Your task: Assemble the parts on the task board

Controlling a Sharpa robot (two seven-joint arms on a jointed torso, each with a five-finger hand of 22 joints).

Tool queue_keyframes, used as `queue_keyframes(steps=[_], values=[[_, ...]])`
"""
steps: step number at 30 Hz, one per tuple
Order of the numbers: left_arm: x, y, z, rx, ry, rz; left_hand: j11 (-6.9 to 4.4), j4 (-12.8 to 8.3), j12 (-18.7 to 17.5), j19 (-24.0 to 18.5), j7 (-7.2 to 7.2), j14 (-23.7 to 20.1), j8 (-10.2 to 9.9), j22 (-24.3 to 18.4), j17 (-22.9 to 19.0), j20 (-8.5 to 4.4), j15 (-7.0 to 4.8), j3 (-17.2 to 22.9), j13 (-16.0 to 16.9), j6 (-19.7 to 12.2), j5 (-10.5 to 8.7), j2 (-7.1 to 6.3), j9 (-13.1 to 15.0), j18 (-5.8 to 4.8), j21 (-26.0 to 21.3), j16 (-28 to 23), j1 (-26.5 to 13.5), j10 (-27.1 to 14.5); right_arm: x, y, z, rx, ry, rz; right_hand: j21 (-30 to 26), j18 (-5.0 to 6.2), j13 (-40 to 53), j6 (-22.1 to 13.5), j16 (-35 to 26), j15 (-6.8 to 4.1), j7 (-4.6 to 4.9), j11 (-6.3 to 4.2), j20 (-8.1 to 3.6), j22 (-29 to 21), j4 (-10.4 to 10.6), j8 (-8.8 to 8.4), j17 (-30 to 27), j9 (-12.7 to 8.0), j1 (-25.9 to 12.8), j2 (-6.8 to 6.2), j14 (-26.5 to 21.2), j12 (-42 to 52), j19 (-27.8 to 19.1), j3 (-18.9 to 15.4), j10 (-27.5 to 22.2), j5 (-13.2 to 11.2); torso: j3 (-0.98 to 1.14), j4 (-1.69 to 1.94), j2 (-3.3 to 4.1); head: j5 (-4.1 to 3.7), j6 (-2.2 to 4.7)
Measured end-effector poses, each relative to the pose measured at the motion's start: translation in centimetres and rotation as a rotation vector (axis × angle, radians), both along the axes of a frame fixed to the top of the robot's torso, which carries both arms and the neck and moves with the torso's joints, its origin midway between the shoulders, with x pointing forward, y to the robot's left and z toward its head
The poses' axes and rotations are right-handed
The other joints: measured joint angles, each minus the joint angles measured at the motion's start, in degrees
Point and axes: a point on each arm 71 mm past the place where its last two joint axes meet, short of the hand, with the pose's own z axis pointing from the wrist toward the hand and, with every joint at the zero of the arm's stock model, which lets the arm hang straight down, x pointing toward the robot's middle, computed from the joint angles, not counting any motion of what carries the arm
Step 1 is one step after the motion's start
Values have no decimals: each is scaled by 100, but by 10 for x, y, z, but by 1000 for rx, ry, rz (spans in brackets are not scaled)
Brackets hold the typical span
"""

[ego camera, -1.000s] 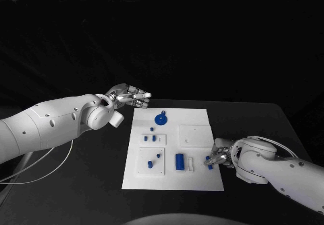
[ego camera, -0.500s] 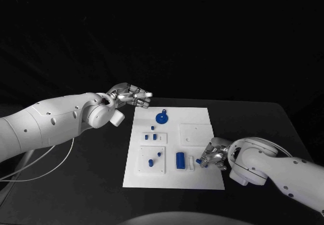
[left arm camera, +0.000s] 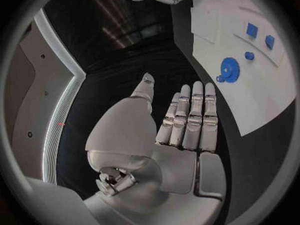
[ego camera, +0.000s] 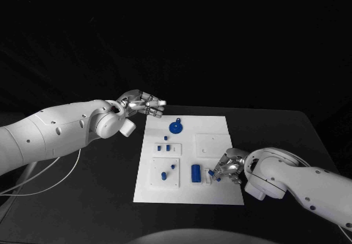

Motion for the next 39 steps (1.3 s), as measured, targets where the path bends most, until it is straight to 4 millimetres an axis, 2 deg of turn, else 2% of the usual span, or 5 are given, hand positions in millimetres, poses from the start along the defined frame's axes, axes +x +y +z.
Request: queue_keyframes(steps=[4, 10, 19, 32, 39], values=[[0, 0, 0, 1, 2, -2, 0, 0, 0, 0, 0, 0, 0, 0, 0, 0, 0, 0, 0, 0, 0, 0, 0, 0, 0, 0, 0, 0, 0, 2, -1, 0, 1, 5, -38, 0, -13, 75, 0, -5, -74, -20, 0, 0, 130, 0, 0, 6, -21, 53, 4, 0, 0, -373, 20, -205, 3, -1, 0, 0, -2], [0, -1, -1, 4, 4, -6, 0, 0, 0, 0, 0, 0, 0, 0, 0, 0, 0, 0, 0, 0, 0, 0, 0, 0, -23, 0, 0, 0, 0, 7, -2, -1, 3, 18, -69, 0, -48, 160, 0, -23, -138, -40, 0, 0, 520, 7, 7, -93, -45, 76, 23, 0, 0, -822, 39, -564, 7, -1, 0, 2, -9], [0, -2, -2, 8, 9, -10, 0, 0, 0, 0, 0, 0, 0, 0, 0, 0, 0, 0, 0, 0, 0, 0, 0, 0, -23, 0, 0, 0, 1, 8, -6, -23, 10, 38, -111, -1, -93, 218, -23, -26, -155, -60, 0, 0, 883, 30, 8, -199, -62, 56, 26, -29, 0, -985, 60, -601, 7, 1, 0, 15, -31], [0, -2, -2, 11, 14, -14, 0, 16, 0, 0, 0, 0, 0, 0, 0, 0, 0, 16, 0, 0, 0, 0, 0, 0, -23, 0, 0, 0, 1, 9, -10, -57, 6, 69, -134, -1, -93, 247, -23, -26, -184, -60, -3, 0, 1034, 29, 6, -213, -115, 2, 26, -51, 3, -1026, 60, -621, 10, -6, 1, 26, -41], [-1, -2, -3, 13, 17, -15, 0, 16, 0, 0, 0, 0, 0, 0, 0, 0, 0, 16, 0, 0, 0, 0, 0, 0, -23, 0, 0, 0, 1, 10, -10, -66, -2, 78, -134, -1, -93, 248, -46, -26, -185, -65, -22, 0, 1218, 30, 3, -218, -201, -25, 25, -51, 22, -1031, 65, -783, 10, -3, 1, 29, -46]])
